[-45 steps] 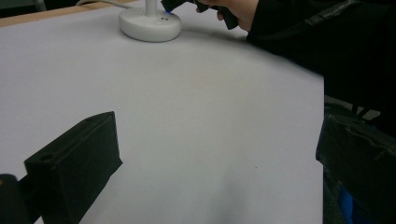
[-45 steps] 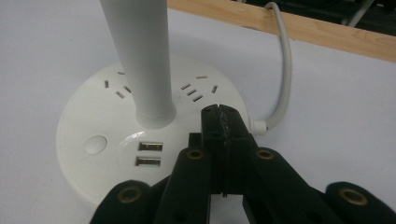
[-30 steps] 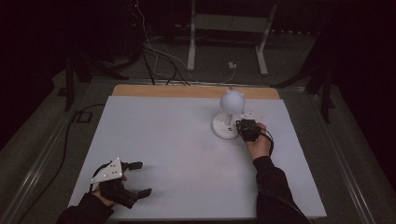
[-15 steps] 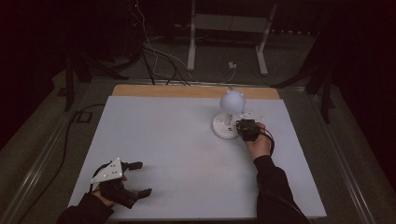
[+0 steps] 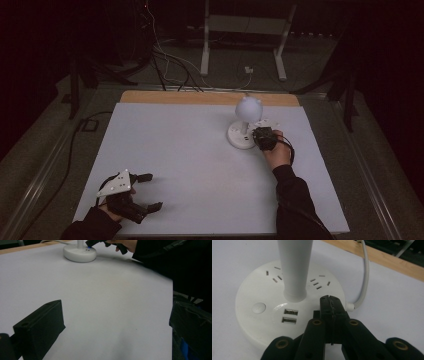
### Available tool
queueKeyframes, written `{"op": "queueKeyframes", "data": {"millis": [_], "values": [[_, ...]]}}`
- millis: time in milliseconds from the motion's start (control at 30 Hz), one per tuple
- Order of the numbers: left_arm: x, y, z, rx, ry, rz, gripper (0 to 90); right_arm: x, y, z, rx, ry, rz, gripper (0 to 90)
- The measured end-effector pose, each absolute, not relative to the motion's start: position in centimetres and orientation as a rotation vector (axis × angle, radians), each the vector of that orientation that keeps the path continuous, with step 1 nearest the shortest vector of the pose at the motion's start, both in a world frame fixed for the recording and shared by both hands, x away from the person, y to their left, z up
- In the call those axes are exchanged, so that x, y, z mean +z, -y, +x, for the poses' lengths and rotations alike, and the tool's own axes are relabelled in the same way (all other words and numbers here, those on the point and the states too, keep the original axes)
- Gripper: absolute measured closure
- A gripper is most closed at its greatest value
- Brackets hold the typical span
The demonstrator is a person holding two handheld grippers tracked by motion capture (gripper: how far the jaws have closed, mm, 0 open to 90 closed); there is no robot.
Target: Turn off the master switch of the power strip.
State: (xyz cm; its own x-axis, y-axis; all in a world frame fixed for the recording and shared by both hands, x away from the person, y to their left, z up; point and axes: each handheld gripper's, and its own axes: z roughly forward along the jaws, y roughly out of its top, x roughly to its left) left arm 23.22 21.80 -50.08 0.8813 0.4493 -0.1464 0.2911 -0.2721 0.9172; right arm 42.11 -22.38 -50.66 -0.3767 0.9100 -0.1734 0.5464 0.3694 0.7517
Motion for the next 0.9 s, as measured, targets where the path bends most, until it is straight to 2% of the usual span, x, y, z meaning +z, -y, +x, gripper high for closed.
{"op": "queueKeyframes", "data": {"millis": [333, 533, 667, 733, 767, 800, 900], "values": [[-50.1, -21.9, 23.4, 0.175, -0.556, 1.879, 0.3, -50.3, 22.1, 41.3, 0.887, -1.995, 1.189, 89.2], [-50.1, -21.8, 23.3, 0.175, -0.554, 1.877, 0.3, -48.9, 22.7, 40.9, 0.961, -1.942, 1.226, 84.1], [-50.1, -21.9, 23.3, 0.175, -0.555, 1.877, 0.3, -48.7, 23.0, 40.4, 0.98, -1.944, 1.234, 77.3], [-50.1, -21.9, 23.3, 0.175, -0.555, 1.878, 0.3, -48.7, 23.2, 40.2, 0.995, -1.936, 1.225, 71.2], [-50.1, -21.9, 23.3, 0.176, -0.554, 1.879, 0.3, -48.7, 23.4, 40.1, 1.027, -1.934, 1.22, 61.0], [-50.1, -21.8, 23.3, 0.175, -0.554, 1.88, 0.3, -48.7, 23.4, 40.1, 1.027, -1.934, 1.22, 61.0], [-50.1, -21.9, 23.3, 0.176, -0.555, 1.878, 0.3, -48.6, 23.7, 39.9, 1.074, -1.937, 1.219, 50.4]]}}
